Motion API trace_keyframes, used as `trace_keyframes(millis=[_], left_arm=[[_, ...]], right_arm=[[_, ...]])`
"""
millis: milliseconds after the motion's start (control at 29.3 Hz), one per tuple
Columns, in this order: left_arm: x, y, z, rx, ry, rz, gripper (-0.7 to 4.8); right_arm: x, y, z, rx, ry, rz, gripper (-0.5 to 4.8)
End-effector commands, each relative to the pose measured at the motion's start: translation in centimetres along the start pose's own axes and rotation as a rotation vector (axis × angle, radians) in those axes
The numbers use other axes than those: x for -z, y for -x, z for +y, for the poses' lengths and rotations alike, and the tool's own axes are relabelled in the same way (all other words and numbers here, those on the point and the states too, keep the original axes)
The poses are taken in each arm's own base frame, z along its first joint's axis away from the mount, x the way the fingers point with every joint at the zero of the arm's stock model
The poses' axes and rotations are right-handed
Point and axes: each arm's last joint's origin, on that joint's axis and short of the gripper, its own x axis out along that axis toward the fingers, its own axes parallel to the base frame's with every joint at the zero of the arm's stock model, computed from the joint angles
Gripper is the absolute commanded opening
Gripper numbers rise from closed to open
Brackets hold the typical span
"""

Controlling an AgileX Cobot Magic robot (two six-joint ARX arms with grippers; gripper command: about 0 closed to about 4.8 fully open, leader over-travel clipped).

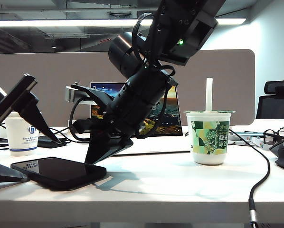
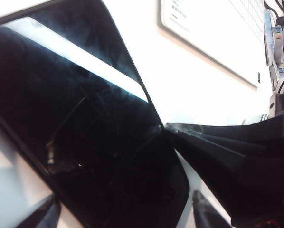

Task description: Pick up the black phone, pick up the charger plug, insert the charger plug into the phone's charging port, and finally place the connected phone back on the desk.

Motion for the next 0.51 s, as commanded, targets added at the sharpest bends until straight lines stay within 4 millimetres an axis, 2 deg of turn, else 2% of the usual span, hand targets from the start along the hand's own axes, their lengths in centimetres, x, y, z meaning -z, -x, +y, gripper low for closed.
trace_keyframes(millis=[34, 171, 307, 512], left_arm=[[0.2, -0.04, 0.34, -0.027, 0.009, 0.006, 3.62], [0.19, -0.04, 0.32, -0.025, 0.004, 0.006, 3.55], [0.15, -0.04, 0.26, -0.019, -0.006, 0.001, 3.03], [0.07, -0.04, 0.17, -0.011, -0.01, -0.008, 3.03]], right_arm=[[-0.41, 0.11, 0.44, -0.069, 0.012, -0.026, -0.04], [-0.49, 0.02, 0.86, -0.088, 0.028, -0.029, -0.05], [-0.57, -0.08, 1.32, -0.109, 0.055, -0.032, -0.04], [-0.7, -0.09, 1.44, -0.124, 0.062, -0.047, -0.05]])
